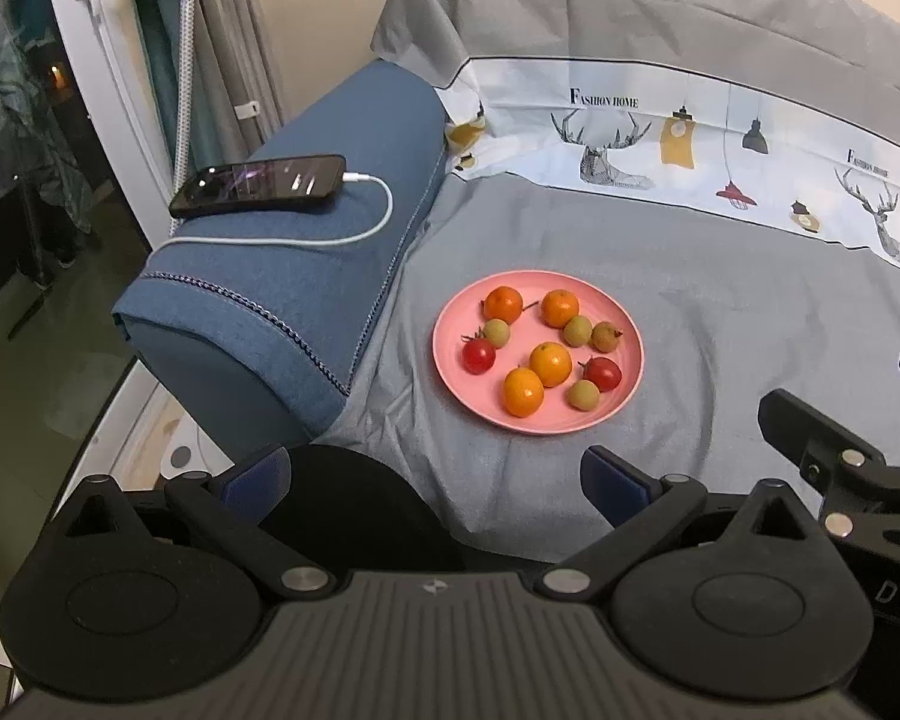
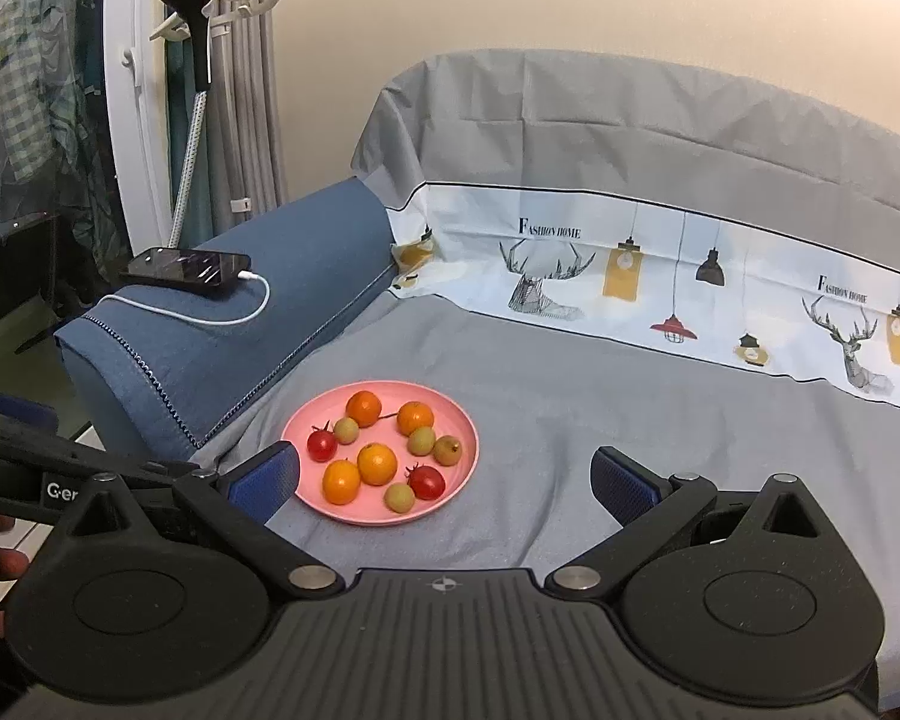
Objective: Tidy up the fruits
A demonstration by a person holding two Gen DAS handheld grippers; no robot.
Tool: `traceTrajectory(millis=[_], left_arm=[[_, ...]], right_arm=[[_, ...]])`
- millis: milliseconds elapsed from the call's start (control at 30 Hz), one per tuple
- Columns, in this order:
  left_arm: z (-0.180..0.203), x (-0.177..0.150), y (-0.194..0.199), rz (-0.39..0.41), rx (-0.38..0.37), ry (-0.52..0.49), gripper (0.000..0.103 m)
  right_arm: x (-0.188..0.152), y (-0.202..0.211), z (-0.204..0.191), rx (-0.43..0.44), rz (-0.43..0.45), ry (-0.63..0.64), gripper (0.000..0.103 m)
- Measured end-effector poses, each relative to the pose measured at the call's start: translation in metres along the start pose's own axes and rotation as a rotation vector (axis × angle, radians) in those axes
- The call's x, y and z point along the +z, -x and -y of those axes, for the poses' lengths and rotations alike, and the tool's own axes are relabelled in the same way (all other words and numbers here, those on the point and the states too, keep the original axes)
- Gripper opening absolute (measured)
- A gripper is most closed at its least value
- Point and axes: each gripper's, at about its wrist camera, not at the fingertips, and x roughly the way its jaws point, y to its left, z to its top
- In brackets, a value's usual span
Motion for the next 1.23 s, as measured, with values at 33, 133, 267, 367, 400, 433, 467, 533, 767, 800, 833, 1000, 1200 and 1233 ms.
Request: traceTrajectory(millis=[33,133,267,367,400,433,467,533,767,800,833,1000,1200,1233], left_arm=[[0.000,0.000,-0.001,-0.003,-0.006,0.002,0.103],[-0.004,-0.001,0.002,0.013,-0.021,0.021,0.103],[-0.005,-0.001,0.005,0.025,-0.021,0.036,0.103],[-0.006,-0.001,0.004,0.011,-0.024,0.050,0.103],[-0.006,0.000,0.004,0.012,-0.021,0.049,0.103],[-0.005,0.000,0.004,0.013,-0.010,0.046,0.103],[-0.004,0.000,0.003,0.009,-0.001,0.041,0.103],[-0.004,0.000,0.001,0.000,-0.005,0.036,0.103],[-0.006,-0.001,-0.007,-0.034,0.008,0.042,0.103],[-0.006,-0.001,-0.007,-0.035,0.008,0.042,0.103],[-0.006,-0.001,-0.007,-0.035,0.008,0.041,0.103],[-0.004,0.000,-0.011,-0.039,0.015,0.033,0.103],[-0.001,0.003,-0.017,-0.048,0.026,0.030,0.103],[0.000,0.004,-0.017,-0.048,0.023,0.028,0.103]], right_arm=[[0.000,0.000,0.000,0.003,-0.002,-0.004,0.102],[-0.002,-0.001,0.002,0.010,-0.013,-0.018,0.102],[-0.002,-0.001,0.003,0.015,-0.012,-0.025,0.102],[-0.001,-0.003,0.004,0.014,-0.019,-0.031,0.102],[-0.001,-0.003,0.005,0.015,-0.022,-0.033,0.102],[-0.001,-0.004,0.005,0.017,-0.024,-0.034,0.102],[-0.001,-0.004,0.005,0.018,-0.027,-0.035,0.102],[-0.002,-0.005,0.005,0.018,-0.030,-0.036,0.102],[-0.002,-0.007,0.006,0.019,-0.041,-0.042,0.102],[-0.003,-0.008,0.006,0.020,-0.043,-0.044,0.102],[-0.003,-0.009,0.006,0.021,-0.045,-0.044,0.102],[-0.003,-0.012,0.007,0.019,-0.056,-0.048,0.102],[-0.003,-0.018,0.008,0.016,-0.071,-0.048,0.102],[-0.003,-0.018,0.008,0.016,-0.071,-0.048,0.102]])
